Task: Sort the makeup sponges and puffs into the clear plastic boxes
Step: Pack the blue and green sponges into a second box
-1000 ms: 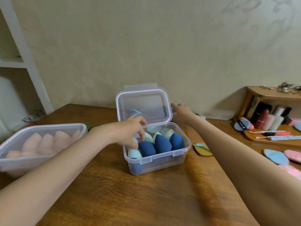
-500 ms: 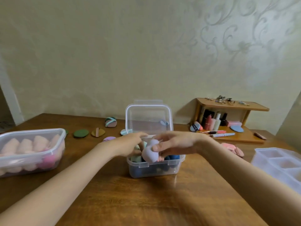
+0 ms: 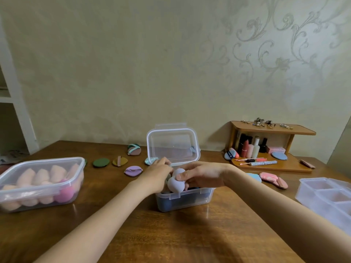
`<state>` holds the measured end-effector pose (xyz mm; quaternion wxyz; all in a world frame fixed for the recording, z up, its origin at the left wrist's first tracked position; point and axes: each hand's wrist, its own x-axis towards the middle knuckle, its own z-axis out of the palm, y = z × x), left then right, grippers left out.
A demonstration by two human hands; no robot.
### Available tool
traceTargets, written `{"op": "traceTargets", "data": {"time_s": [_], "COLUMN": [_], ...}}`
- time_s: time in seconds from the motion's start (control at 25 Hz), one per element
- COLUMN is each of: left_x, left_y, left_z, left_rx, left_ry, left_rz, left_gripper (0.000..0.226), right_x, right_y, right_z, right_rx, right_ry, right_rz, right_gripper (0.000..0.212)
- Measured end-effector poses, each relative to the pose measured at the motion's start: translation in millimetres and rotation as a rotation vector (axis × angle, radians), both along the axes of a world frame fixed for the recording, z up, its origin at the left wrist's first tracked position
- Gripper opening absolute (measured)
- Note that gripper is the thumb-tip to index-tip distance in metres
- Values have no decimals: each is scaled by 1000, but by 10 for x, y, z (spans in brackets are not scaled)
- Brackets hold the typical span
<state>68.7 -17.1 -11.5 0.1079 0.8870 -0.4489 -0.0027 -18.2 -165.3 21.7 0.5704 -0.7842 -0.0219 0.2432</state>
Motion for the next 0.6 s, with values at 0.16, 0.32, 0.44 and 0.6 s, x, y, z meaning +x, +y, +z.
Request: {"op": "traceTargets", "data": {"time_s": [0.16, 0.32, 0.44, 0.6], "left_x": [6, -4, 9, 17], "left_y": [-66, -79, -59, -17], "left_z": [-1, 39, 46, 98], "left_rx": [-41, -23, -18, -9], "left_ry": [-34, -73, -104, -60], "left_rz": [27, 16, -5, -42], "left_gripper": [41, 32, 38, 39], "right_x": [70, 238, 352, 357], "right_y": [-19, 70, 200, 344], "right_z": [0, 49, 20, -55], "right_rx": [-78, -357, -741, -1103], "right_ry": [37, 116, 7, -221], "right_rz": [-84, 27, 109, 202], "right_gripper": [13, 20, 41, 34]}}
